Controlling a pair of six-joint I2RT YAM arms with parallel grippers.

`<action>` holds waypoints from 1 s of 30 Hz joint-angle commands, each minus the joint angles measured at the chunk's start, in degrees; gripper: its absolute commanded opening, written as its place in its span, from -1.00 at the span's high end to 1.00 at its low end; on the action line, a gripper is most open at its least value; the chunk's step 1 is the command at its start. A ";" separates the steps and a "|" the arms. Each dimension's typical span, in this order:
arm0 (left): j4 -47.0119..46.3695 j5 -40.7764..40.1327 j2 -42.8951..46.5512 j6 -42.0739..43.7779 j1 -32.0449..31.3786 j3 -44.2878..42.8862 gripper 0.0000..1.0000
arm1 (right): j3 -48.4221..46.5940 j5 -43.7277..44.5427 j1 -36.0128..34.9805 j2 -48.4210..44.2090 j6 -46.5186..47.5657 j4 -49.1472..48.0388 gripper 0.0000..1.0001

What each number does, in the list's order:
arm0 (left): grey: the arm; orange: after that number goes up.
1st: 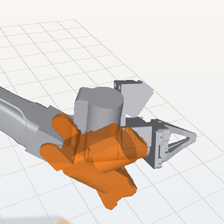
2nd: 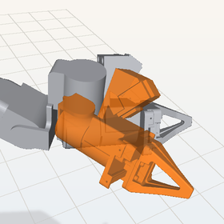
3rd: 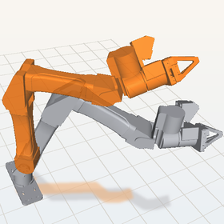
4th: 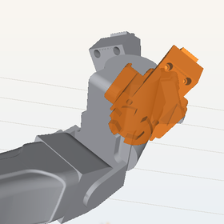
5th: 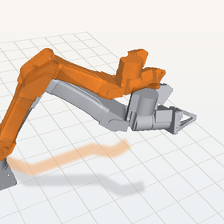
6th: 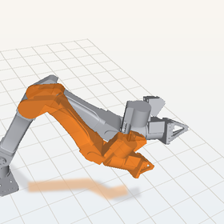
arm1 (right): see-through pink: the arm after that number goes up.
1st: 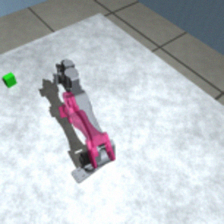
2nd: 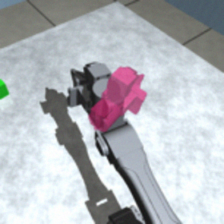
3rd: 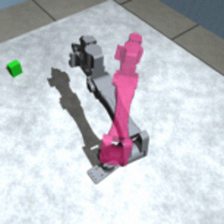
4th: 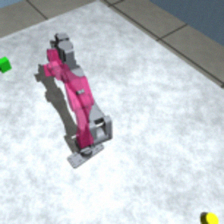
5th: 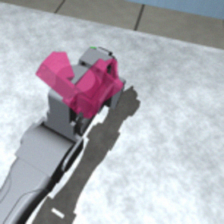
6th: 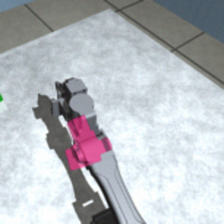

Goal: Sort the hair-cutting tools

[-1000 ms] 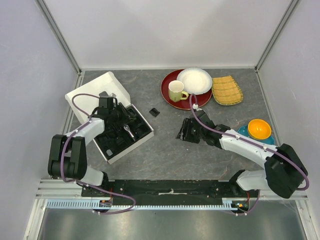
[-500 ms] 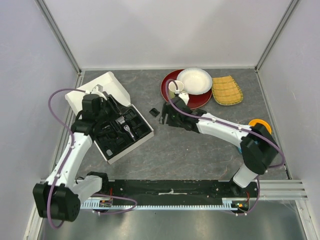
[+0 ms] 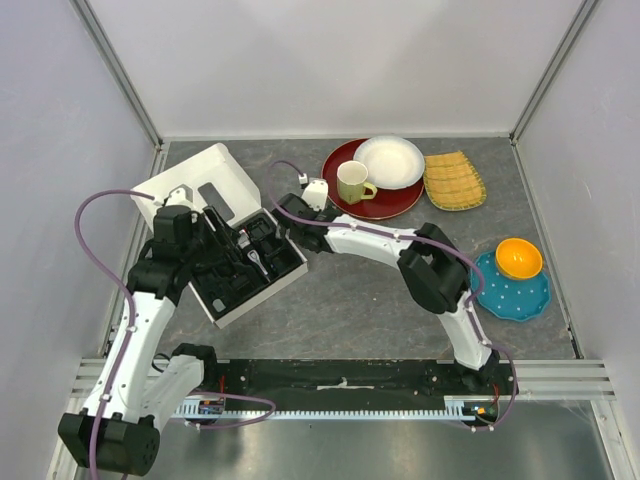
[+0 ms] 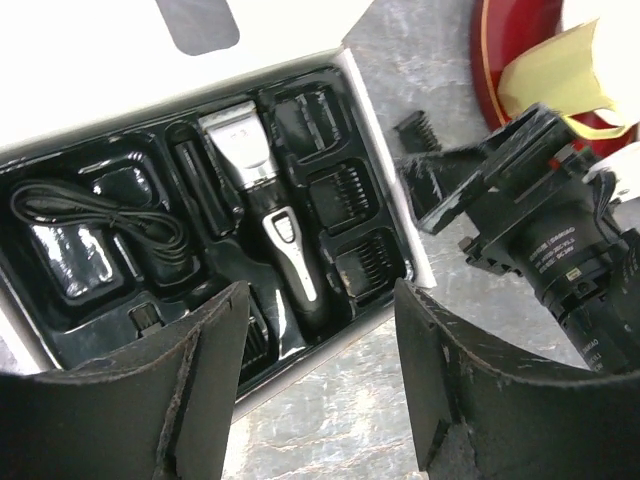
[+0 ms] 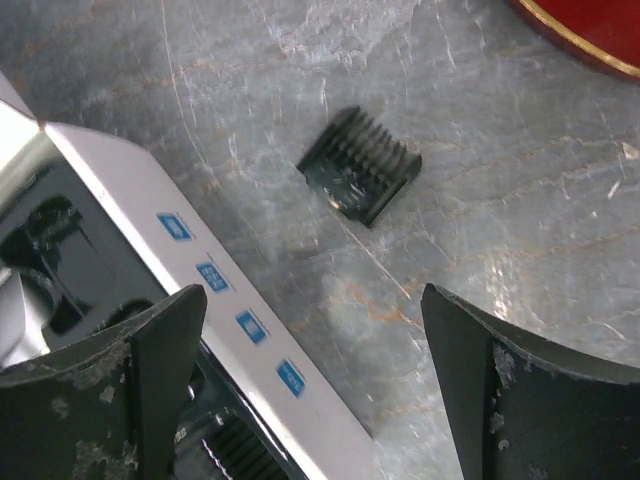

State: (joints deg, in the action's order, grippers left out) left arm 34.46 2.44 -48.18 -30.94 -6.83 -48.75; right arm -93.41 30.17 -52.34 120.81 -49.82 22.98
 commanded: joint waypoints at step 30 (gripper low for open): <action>0.61 1.95 -4.90 3.96 1.47 1.38 -0.35 | -16.82 11.23 3.03 17.62 -7.31 11.12 -0.74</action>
State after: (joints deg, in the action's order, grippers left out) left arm 37.26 2.70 -52.90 -29.39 -5.89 -47.48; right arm -112.88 44.88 -49.67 139.35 -55.94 32.64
